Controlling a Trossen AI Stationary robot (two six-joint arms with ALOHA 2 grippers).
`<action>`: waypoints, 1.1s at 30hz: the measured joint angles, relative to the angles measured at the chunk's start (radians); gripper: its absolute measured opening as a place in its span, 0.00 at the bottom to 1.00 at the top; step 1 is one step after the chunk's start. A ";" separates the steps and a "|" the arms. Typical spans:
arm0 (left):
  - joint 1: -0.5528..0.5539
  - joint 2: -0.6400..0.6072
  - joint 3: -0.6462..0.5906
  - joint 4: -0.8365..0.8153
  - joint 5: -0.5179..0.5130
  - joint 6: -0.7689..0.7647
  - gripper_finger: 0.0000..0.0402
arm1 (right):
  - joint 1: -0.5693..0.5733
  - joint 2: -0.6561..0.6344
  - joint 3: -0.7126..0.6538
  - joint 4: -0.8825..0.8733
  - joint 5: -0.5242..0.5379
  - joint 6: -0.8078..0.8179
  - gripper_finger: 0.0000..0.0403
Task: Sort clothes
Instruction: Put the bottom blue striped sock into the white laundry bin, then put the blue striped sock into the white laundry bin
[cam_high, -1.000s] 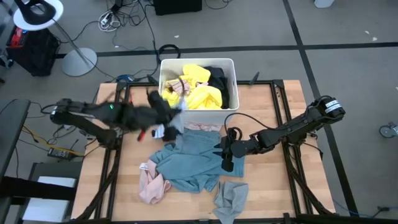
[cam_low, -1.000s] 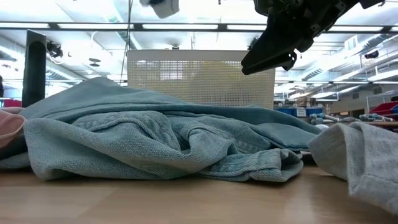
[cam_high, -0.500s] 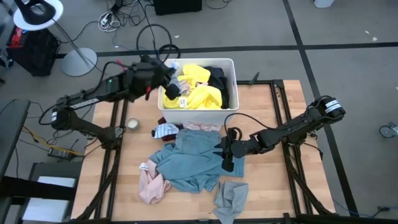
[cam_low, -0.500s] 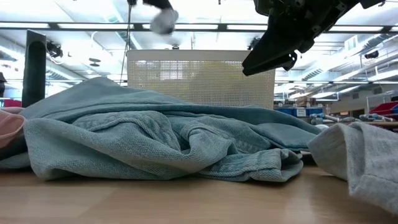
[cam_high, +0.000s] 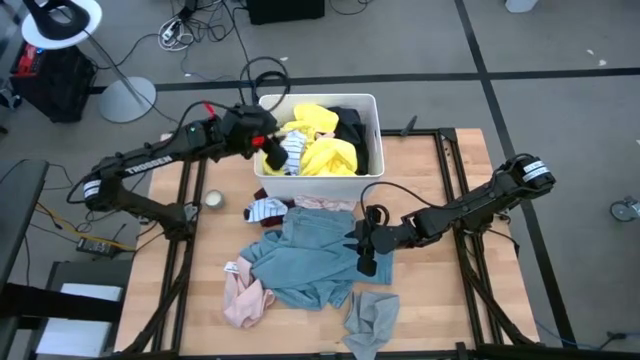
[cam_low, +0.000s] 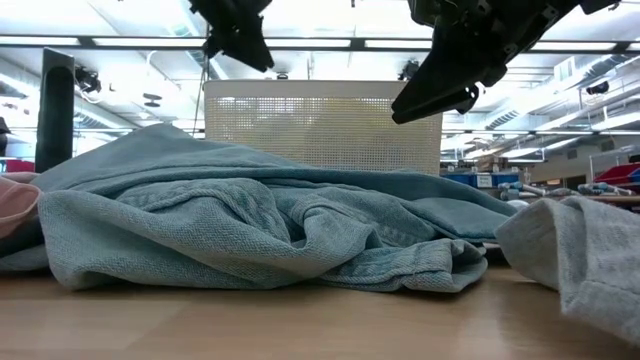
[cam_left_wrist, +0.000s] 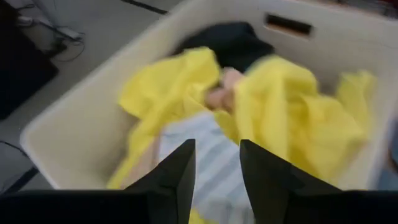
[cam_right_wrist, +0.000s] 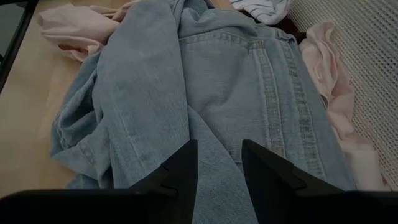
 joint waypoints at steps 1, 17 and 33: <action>-0.018 -0.005 0.000 -0.018 -0.008 -0.001 0.33 | 0.000 0.000 0.000 -0.001 0.000 0.000 0.31; -0.406 -0.410 -0.373 0.032 -0.212 -0.321 0.33 | 0.000 0.000 0.000 -0.019 0.000 0.000 0.31; -0.562 -0.483 -0.992 0.492 -0.282 -0.590 0.33 | 0.000 0.000 0.000 -0.016 0.000 0.001 0.31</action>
